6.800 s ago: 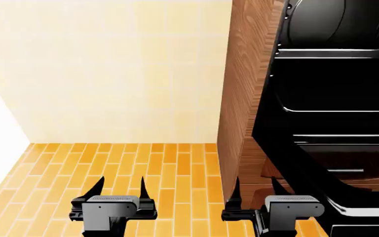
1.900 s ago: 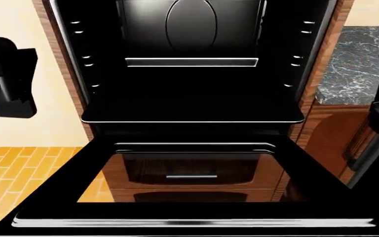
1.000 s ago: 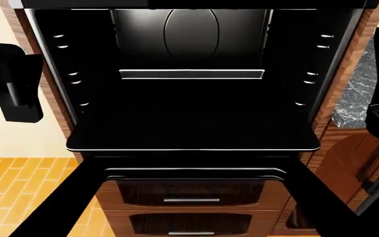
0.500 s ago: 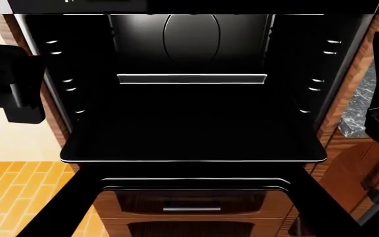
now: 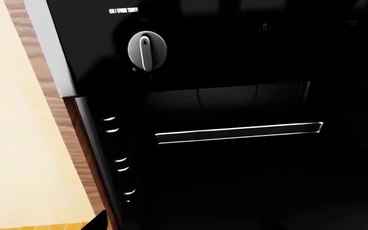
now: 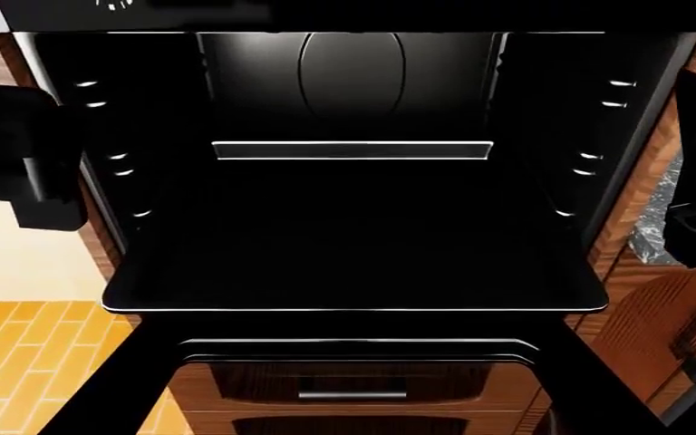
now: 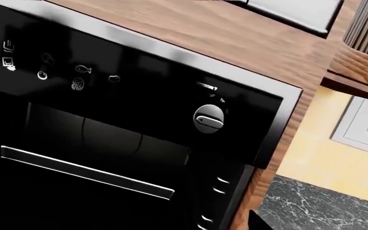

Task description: Fully slide the oven rack out.

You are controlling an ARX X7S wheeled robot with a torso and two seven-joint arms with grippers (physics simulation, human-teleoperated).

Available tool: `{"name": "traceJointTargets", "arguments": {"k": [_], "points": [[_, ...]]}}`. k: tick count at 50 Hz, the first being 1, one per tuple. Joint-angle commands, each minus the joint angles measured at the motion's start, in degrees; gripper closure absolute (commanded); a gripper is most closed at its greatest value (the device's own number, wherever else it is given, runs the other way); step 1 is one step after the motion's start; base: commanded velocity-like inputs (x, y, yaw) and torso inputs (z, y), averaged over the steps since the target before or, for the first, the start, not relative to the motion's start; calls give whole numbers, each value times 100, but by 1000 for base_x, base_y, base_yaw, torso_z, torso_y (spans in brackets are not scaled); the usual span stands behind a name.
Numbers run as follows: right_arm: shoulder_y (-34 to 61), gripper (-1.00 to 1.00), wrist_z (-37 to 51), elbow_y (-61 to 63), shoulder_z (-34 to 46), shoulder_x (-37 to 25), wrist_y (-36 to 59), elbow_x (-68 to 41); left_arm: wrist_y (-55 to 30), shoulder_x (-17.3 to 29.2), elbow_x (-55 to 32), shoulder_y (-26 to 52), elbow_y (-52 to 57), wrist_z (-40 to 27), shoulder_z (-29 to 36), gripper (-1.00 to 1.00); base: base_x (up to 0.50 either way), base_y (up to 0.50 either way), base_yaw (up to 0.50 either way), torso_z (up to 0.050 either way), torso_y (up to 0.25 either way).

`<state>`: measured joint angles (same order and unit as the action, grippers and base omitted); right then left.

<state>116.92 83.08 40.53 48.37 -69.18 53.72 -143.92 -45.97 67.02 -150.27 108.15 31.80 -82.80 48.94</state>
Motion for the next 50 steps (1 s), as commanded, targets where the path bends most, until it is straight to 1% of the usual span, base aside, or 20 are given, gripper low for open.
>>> {"name": "traceJointTargets", "arguments": {"k": [1,7,11,15,22,30,39,50], "points": [[-182,-100,-55,-12,170,-26,-224,-93,68,-62,-76,-24,29,-33,109,-100,0,0,0,0,0],[-482,-100,-141,-66,358,64,-469,-79,181,-184,-73,-158,78,-49,252,-100,0,0,0,0,0],[-647,-100,-129,-255,533,246,-539,42,309,-342,-11,-314,27,15,361,-100,0,0,0,0,0],[-728,-100,-29,-477,720,412,-550,57,359,-439,-69,-395,2,-63,513,-100,0,0,0,0,0],[-733,-100,31,-796,905,625,-536,0,355,-553,-123,-458,-4,-145,715,-100,0,0,0,0,0],[-585,-100,-52,-1094,937,813,-527,-241,405,-562,-45,-580,-194,128,716,-100,0,0,0,0,0],[-352,-100,-2,-1225,984,920,-379,-378,364,-550,-266,-473,-322,113,753,-100,0,0,0,0,-62],[-37,-100,89,-1388,1066,962,-134,-564,114,-614,-690,-29,-487,-204,870,-100,0,0,0,0,-127]]}}
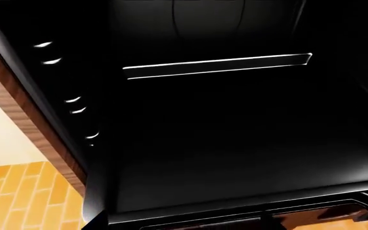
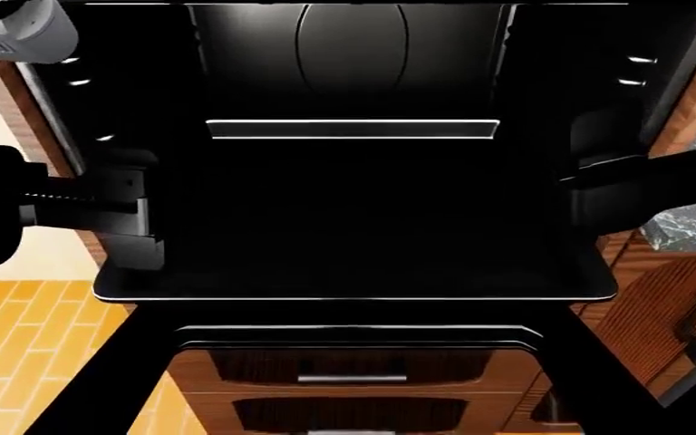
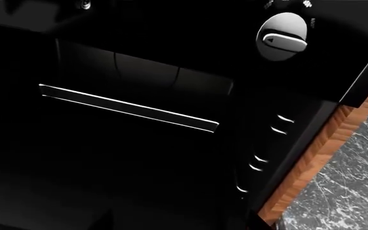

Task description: Fully slide the oven rack out.

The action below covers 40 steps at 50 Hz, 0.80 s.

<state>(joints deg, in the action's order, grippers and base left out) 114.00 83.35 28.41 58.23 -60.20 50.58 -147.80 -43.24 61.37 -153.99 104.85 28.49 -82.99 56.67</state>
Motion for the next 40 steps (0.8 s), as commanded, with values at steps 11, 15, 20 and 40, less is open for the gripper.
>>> {"name": "traceJointTargets", "arguments": {"k": [11,15,20,40], "points": [[352,-100,48,-198,112,-10,241,-191,-115,-125,-469,535,-123,-283,193,-100,0,0,0,0,-127],[340,-100,22,-183,125,-27,239,-167,-116,-111,-454,548,-123,-250,229,-100,0,0,0,0,-127],[313,-100,-13,-153,134,-54,212,-126,-53,-120,-403,518,-58,-211,277,-100,0,0,0,0,-126],[299,-100,-60,-85,201,-97,162,-105,-89,-79,-349,589,-94,-86,371,-100,0,0,0,0,-116]]}}
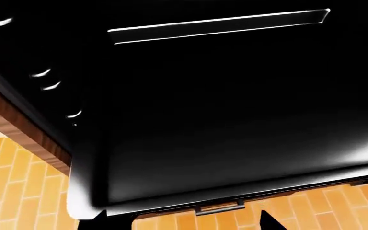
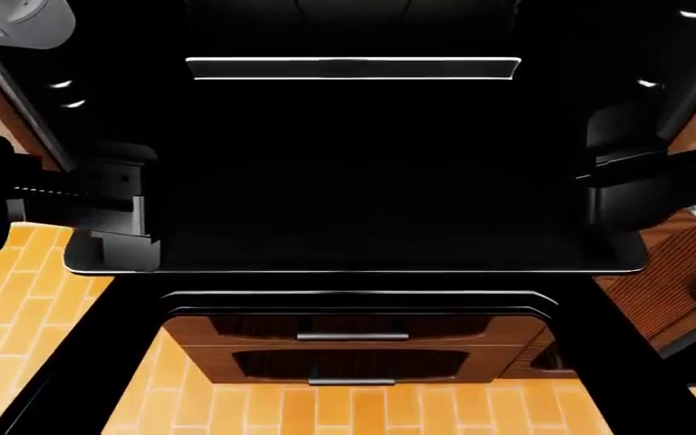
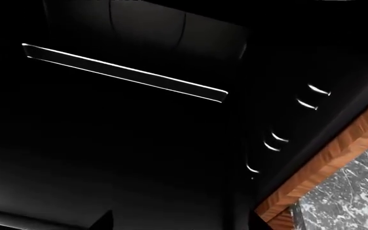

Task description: Fully slide the oven rack out.

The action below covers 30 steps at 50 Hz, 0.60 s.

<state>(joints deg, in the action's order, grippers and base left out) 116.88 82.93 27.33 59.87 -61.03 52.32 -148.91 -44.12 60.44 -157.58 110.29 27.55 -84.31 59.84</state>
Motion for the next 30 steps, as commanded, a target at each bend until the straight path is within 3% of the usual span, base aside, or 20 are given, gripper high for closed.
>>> {"name": "traceJointTargets", "arguments": {"k": [1,30], "points": [[18,-100,-18,20,40,-10,-9,3,-3,14,7,54,0,47,56,-100,0,0,0,0,-92],[-29,-100,-106,86,122,-7,-91,95,82,12,52,95,38,153,168,-100,0,0,0,0,-94]]}}
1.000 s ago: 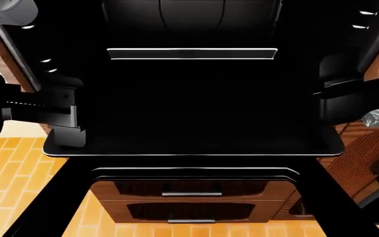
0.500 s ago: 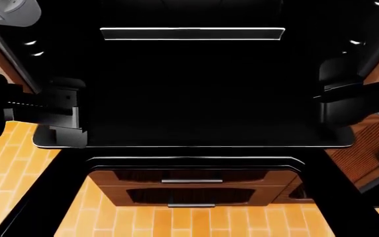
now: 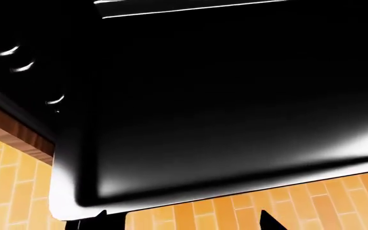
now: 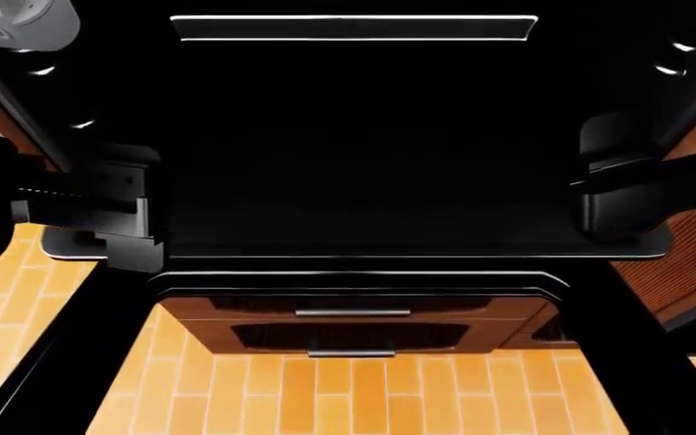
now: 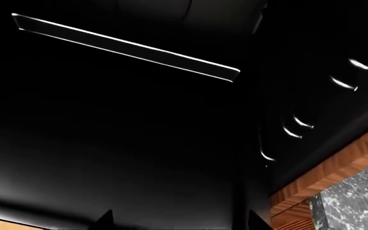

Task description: Fully slide the oven rack out.

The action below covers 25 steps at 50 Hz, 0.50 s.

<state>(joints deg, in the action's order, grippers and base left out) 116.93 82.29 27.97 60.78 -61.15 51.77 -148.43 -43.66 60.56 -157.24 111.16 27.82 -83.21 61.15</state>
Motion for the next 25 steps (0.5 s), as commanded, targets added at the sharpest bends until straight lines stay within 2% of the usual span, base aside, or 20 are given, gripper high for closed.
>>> {"name": "traceJointTargets", "arguments": {"k": [1,16,25], "points": [[-34,-100,-44,21,33,6,-38,49,42,1,19,8,15,48,40,-100,0,0,0,0,-94],[-52,-100,-86,25,62,26,-94,68,62,-26,62,21,-23,98,93,-100,0,0,0,0,-49],[-348,-100,-414,-184,163,375,-76,539,210,-466,501,-201,-202,288,208,-100,0,0,0,0,0]]}}
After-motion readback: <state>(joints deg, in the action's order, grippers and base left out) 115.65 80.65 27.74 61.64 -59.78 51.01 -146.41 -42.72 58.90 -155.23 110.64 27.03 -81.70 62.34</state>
